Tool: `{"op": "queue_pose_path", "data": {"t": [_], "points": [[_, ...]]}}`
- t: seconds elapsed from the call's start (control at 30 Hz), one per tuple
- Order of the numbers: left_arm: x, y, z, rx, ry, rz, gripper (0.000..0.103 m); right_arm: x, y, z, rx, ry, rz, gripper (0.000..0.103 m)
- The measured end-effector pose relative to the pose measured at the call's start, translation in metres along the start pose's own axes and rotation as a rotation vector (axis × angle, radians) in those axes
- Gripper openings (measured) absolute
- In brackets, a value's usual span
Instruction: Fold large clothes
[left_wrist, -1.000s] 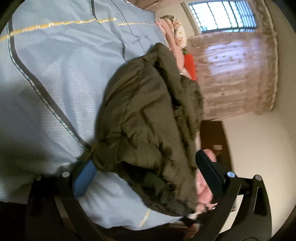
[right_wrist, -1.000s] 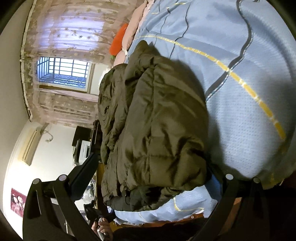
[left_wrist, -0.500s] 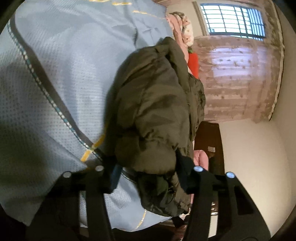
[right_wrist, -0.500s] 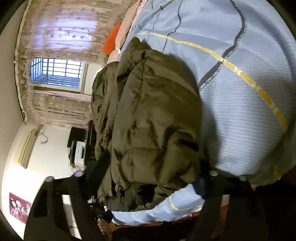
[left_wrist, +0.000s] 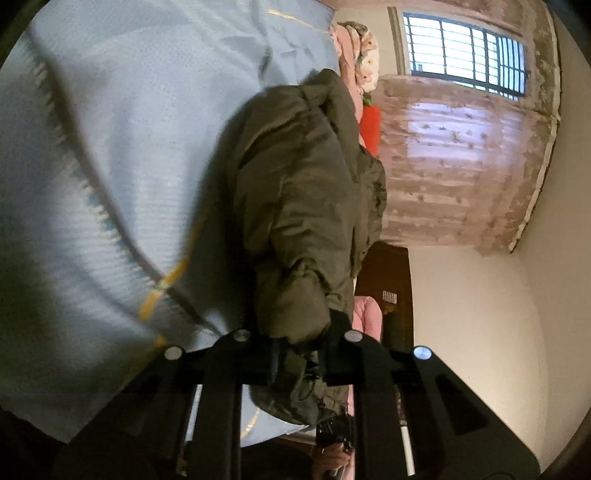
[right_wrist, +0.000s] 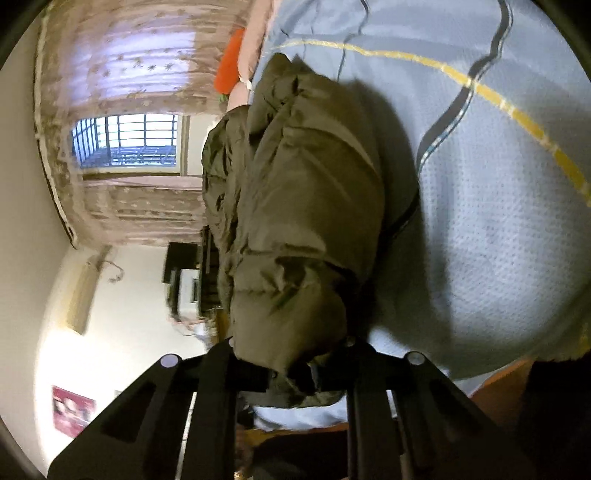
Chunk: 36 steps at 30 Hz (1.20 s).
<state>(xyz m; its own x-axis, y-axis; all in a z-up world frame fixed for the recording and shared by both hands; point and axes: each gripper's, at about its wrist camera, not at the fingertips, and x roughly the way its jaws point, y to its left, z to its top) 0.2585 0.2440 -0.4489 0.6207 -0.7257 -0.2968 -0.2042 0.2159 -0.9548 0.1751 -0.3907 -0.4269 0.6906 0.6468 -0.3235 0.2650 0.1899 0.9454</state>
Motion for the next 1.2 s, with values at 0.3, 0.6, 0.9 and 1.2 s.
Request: {"op": "queue_pose_path", "data": {"t": [0.3, 0.6, 0.9, 1.2], "points": [[0.035, -0.089, 0.047, -0.038, 0.062, -0.114, 0.015, 0.022, 0.078, 0.049, 0.051, 0.044, 0.157, 0.015], [0.134, -0.155, 0.178, -0.121, -0.013, -0.117, 0.016, 0.109, 0.160, 0.198, 0.042, -0.024, 0.184, 0.015], [0.214, -0.110, 0.275, -0.217, -0.099, -0.002, 0.059, 0.216, 0.116, 0.298, 0.122, -0.046, -0.092, 0.015], [0.188, -0.153, 0.277, -0.061, -0.108, -0.026, 0.101, 0.176, 0.181, 0.278, -0.065, -0.151, 0.014, 0.102]]}}
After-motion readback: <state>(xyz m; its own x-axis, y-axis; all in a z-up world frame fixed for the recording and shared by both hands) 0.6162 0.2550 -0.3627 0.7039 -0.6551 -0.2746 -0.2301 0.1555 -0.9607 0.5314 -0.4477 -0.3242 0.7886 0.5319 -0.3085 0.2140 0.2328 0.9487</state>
